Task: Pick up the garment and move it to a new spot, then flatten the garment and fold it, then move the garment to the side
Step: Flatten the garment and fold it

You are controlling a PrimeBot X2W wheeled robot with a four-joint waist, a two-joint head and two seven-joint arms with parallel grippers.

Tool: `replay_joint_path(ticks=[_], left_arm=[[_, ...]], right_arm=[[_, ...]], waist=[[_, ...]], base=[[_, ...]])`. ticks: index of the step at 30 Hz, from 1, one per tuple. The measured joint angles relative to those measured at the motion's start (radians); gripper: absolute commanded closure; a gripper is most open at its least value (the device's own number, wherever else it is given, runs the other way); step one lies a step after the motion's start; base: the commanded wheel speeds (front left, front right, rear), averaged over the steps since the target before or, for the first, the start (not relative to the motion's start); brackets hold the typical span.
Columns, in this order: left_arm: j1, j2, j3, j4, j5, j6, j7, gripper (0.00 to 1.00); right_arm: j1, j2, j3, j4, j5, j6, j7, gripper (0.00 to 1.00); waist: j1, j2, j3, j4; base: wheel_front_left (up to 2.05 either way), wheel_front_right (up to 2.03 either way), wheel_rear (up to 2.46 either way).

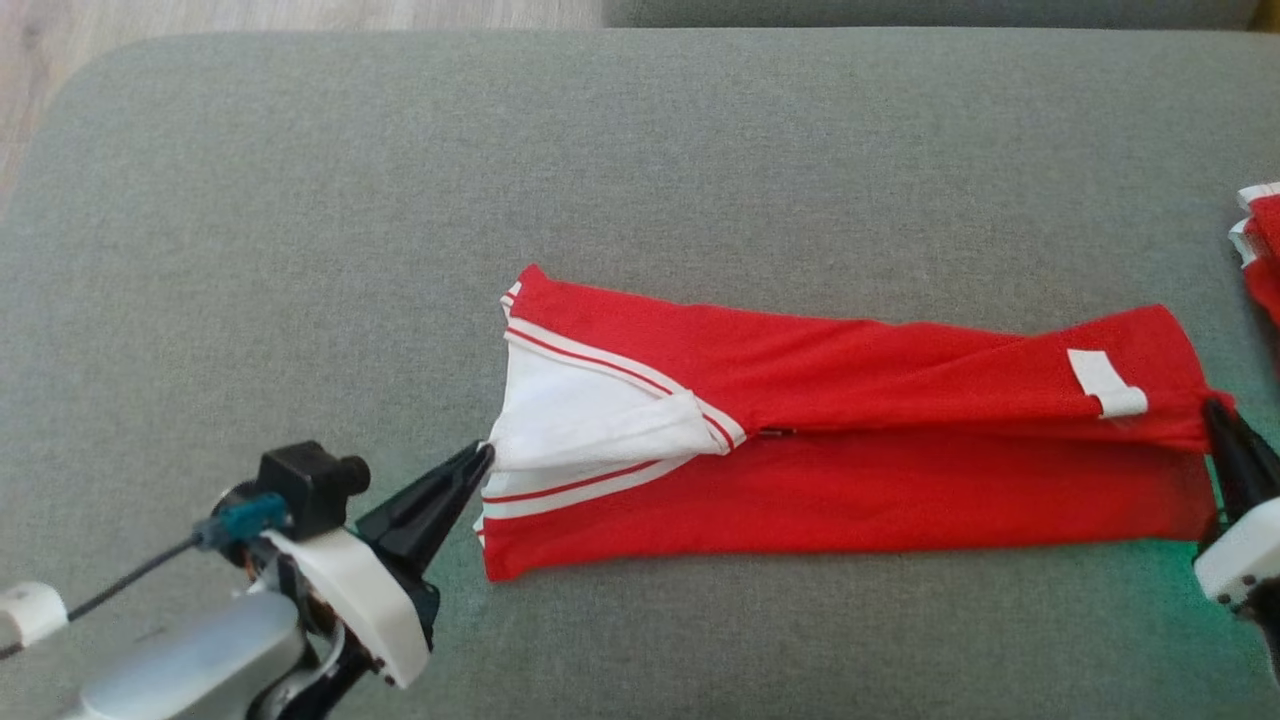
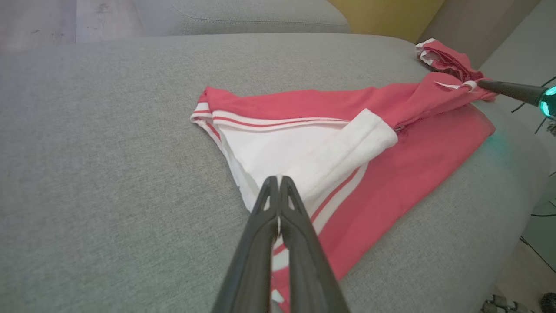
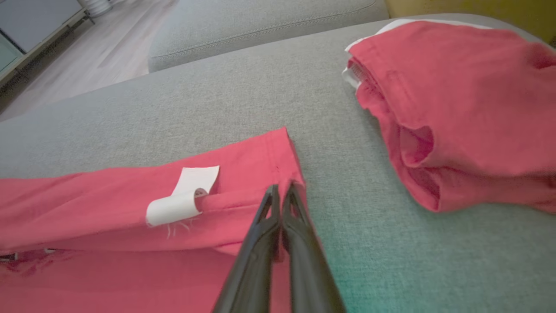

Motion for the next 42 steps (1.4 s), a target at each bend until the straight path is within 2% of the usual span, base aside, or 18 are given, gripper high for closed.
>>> replay_joint_path(ticks=[1, 2, 3, 4, 5, 11, 13, 14, 15, 17, 20, 23, 28, 31, 33, 34, 36, 42], left_arm=[[0.007, -0.005, 0.0, 0.003, -0.001, 0.003, -0.002, 0.97], [0.014, -0.012, 0.0, 0.009, -0.002, 0.006, -0.008, 0.72], [0.021, -0.02, 0.0, 0.018, -0.003, 0.009, -0.013, 0.48], [0.029, -0.028, 0.0, 0.028, -0.003, 0.009, -0.017, 0.15], [0.038, -0.034, 0.001, 0.036, -0.003, 0.012, -0.021, 0.0], [0.097, -0.077, 0.011, 0.082, -0.003, 0.036, -0.06, 0.0], [0.124, -0.088, 0.034, 0.093, -0.002, 0.062, -0.069, 0.0], [0.138, -0.091, 0.049, 0.096, 0.003, 0.081, -0.072, 0.0], [0.17, -0.101, 0.098, 0.099, 0.024, 0.127, -0.079, 0.0], [0.216, -0.127, 0.198, 0.083, 0.067, 0.183, -0.079, 0.0], [0.308, -0.181, 0.344, 0.028, 0.144, 0.24, -0.08, 0.0], [0.414, -0.228, 0.428, -0.018, 0.262, 0.296, -0.081, 0.0], [0.54, -0.308, 0.524, -0.063, 0.456, 0.415, -0.081, 0.0], [0.572, -0.355, 0.548, -0.081, 0.533, 0.424, -0.081, 0.0], [0.577, -0.368, 0.551, -0.086, 0.556, 0.42, -0.081, 0.0], [0.586, -0.387, 0.557, -0.094, 0.597, 0.405, -0.083, 0.0], [0.588, -0.395, 0.557, -0.095, 0.651, 0.393, -0.083, 0.0], [0.594, -0.42, 0.582, -0.091, 0.712, 0.362, -0.083, 0.0]], right_arm=[[0.005, 0.004, -0.006, 0.0, -0.006, 0.0, 0.005, 0.07], [0.009, 0.011, -0.017, -0.001, -0.015, 0.0, 0.005, 0.0], [0.014, 0.017, -0.026, -0.001, -0.02, 0.0, 0.005, 0.0], [0.019, 0.024, -0.034, -0.001, -0.028, 0.0, 0.005, 0.0], [0.024, 0.03, -0.041, -0.001, -0.036, 0.0, 0.005, 0.0], [0.083, 0.053, -0.076, -0.01, -0.072, 0.0, 0.005, 0.0], [0.115, 0.064, -0.09, -0.02, -0.082, 0.0, 0.005, 0.0], [0.13, 0.071, -0.101, -0.028, -0.085, 0.0, 0.004, 0.0], [0.151, 0.091, -0.121, -0.041, -0.087, 0.0, -0.005, 0.0], [0.168, 0.116, -0.134, -0.056, -0.087, 0.0, -0.006, 0.0], [0.184, 0.158, -0.14, -0.067, -0.087, 0.0, -0.007, 0.0], [0.185, 0.195, -0.162, -0.06, -0.099, 0.0, -0.007, 0.0], [0.143, 0.255, -0.237, 0.013, -0.126, 0.0, -0.006, 0.0], [0.087, 0.28, -0.302, 0.077, -0.158, 0.0, 0.015, 0.0], [0.067, 0.284, -0.323, 0.098, -0.172, 0.0, 0.027, 0.0], [0.022, 0.295, -0.375, 0.138, -0.196, 0.0, 0.043, 0.0], [-0.016, 0.297, -0.412, 0.18, -0.239, 0.0, 0.065, 0.0], [-0.055, 0.309, -0.455, 0.268, -0.301, 0.0, 0.136, 0.0]], waist=[[0.0, 0.0, -0.002, 0.0], [0.0001, 0.0, -0.004, 0.0], [0.0001, 0.0, -0.007, 0.0], [0.0, 0.0, -0.011, -0.001], [0.0, 0.0, -0.015, -0.001], [0.0, 0.0, -0.055, -0.008], [0.0, 0.0, -0.074, -0.012], [0.0, 0.0, -0.083, -0.014], [0.0, 0.0, -0.101, -0.019], [-0.0001, 0.0, -0.119, -0.023], [-0.0001, 0.0, -0.142, -0.023], [-0.0001, 0.0, -0.155, -0.01], [-0.0001, 0.0, -0.164, 0.036], [0.0, 0.0, -0.163, 0.068], [0.0, 0.0, -0.162, 0.079], [0.0, 0.0, -0.159, 0.098], [0.0001, 0.0, -0.156, 0.115], [0.0001, 0.0, -0.144, 0.139]], base=[[0.0, 0.0, 0.0], [0.0, 0.0, 0.0], [0.0, 0.0, 0.0], [0.0, 0.0, 0.0], [0.0, 0.0, 0.0], [0.0, 0.0, 0.0], [0.0, 0.0, 0.0], [0.0, 0.0, 0.0], [0.0, 0.0, 0.0], [0.0, 0.0, 0.0], [0.0, 0.0, 0.0], [0.0, 0.0, 0.0], [0.0, 0.0, 0.0], [0.0, 0.0, 0.0], [0.0, 0.0, 0.0], [0.0, 0.0, 0.0], [0.0, 0.0, 0.0], [0.0, 0.0, 0.0]])
